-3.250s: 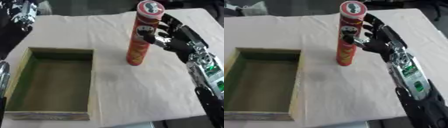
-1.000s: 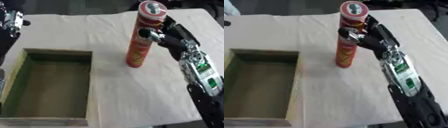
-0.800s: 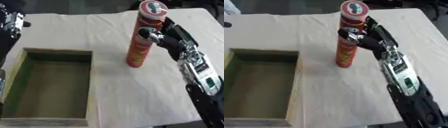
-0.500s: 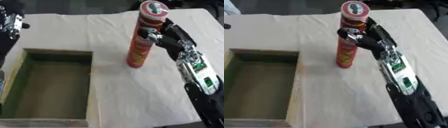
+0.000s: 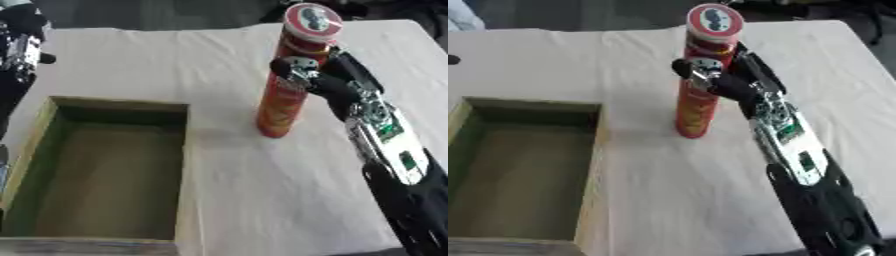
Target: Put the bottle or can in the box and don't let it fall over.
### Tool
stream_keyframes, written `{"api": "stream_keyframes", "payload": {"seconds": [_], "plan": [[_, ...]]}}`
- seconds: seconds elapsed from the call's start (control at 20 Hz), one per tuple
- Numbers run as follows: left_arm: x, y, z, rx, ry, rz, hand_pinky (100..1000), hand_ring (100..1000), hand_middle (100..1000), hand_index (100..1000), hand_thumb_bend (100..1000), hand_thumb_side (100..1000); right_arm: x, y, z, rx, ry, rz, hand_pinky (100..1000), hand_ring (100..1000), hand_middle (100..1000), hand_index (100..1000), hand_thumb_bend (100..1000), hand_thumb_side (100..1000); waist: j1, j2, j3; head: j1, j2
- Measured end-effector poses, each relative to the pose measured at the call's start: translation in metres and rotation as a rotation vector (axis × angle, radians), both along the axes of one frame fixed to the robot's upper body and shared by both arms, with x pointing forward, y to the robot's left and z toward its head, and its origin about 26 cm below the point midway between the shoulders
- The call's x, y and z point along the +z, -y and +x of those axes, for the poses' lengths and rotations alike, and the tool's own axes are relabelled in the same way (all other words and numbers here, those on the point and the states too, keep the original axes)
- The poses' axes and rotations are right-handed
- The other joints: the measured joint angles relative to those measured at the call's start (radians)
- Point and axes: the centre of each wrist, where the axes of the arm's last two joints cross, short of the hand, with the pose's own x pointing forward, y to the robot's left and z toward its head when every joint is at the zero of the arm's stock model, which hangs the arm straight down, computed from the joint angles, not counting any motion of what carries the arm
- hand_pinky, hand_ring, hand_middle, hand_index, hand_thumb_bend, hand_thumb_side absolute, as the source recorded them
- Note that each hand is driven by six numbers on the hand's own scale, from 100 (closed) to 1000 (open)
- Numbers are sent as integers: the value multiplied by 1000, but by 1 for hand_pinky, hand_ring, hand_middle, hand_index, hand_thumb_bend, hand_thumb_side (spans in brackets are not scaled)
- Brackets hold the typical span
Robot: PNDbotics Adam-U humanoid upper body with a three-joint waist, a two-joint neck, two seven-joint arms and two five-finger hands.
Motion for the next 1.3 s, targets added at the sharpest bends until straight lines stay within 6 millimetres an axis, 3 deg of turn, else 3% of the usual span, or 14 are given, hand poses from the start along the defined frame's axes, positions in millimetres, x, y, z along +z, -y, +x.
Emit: {"api": "stream_keyframes", "payload": {"seconds": [0.25,0.45,0.6,0.65,0.75,1.3], "plan": [[-3,0,3,0,-11,4,689,973,865,735,100,672,-3,0,2,2,-10,8,949,897,1000,1000,694,240,-2,1,1,0,0],[-5,0,5,-8,-27,-5,690,982,870,737,100,680,-4,1,2,10,-19,5,942,869,1000,1000,658,219,-2,1,1,0,0],[-7,-1,6,-12,-38,-7,692,988,870,734,100,687,-4,1,3,14,-23,5,939,856,1000,1000,569,192,-2,1,1,0,0],[-7,-1,6,-12,-40,-9,696,996,879,742,100,689,-4,1,3,16,-23,5,936,845,1000,1000,487,190,-3,1,1,0,0],[-8,-2,7,-13,-47,-10,701,1000,888,752,100,691,-4,1,3,20,-23,6,934,830,993,995,424,199,-3,1,1,0,0],[-9,-2,9,-26,-55,-5,717,1000,900,791,100,707,-4,0,4,48,-22,28,920,747,908,915,218,171,-2,1,-1,4,-9]]}}
